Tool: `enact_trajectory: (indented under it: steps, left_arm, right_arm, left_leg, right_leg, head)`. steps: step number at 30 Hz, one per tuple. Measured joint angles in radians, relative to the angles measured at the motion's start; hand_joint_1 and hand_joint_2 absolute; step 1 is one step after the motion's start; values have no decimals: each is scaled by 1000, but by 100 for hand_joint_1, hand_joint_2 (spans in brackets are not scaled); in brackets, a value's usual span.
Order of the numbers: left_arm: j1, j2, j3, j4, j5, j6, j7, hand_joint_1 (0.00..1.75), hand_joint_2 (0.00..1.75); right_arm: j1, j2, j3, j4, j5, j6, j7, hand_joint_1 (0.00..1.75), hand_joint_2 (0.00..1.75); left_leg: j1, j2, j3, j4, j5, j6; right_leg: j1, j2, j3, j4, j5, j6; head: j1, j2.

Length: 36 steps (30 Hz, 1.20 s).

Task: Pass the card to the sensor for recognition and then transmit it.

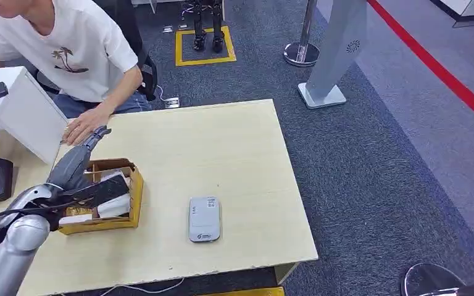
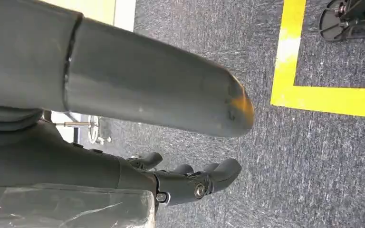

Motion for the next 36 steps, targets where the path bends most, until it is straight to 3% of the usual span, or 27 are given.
enact_trajectory:
  steps: [2,5,8,13,29,36]
  left_arm:
    - [7,10,-5,-7,-14,13,5,0,175]
    - [40,20,-6,-39,-82,81,10,0,175]
    - [99,21,-6,-88,-160,148,10,0,175]
    - [185,17,-5,-156,-219,206,9,0,175]
    - [383,-29,47,-255,-305,261,-12,0,175]
    - [506,-35,92,-300,-348,261,12,0,175]
  right_arm:
    - [0,0,0,0,-3,-1,0,0,175]
    - [0,0,0,0,-17,-6,-6,0,175]
    - [1,0,0,-2,-27,-12,-6,0,175]
    - [1,0,0,-2,-39,-16,-13,0,175]
    - [3,0,0,-5,-60,-16,-21,0,175]
    - [4,5,0,-5,-66,-17,-20,0,175]
  left_leg:
    - [0,0,0,0,0,0]
    - [0,0,0,0,0,0]
    - [0,0,0,0,0,0]
    - [0,0,0,0,-1,0]
    - [0,0,0,0,-1,0]
    - [0,0,-1,0,-1,0]
  right_leg:
    - [0,0,0,0,0,0]
    - [0,0,0,0,0,0]
    - [0,0,0,0,0,0]
    - [0,0,0,0,0,0]
    - [0,0,0,0,-1,0]
    - [0,0,0,0,-2,-1]
  head:
    - [0,0]
    - [0,0]
    - [0,0]
    - [0,0]
    - [0,0]
    - [0,0]
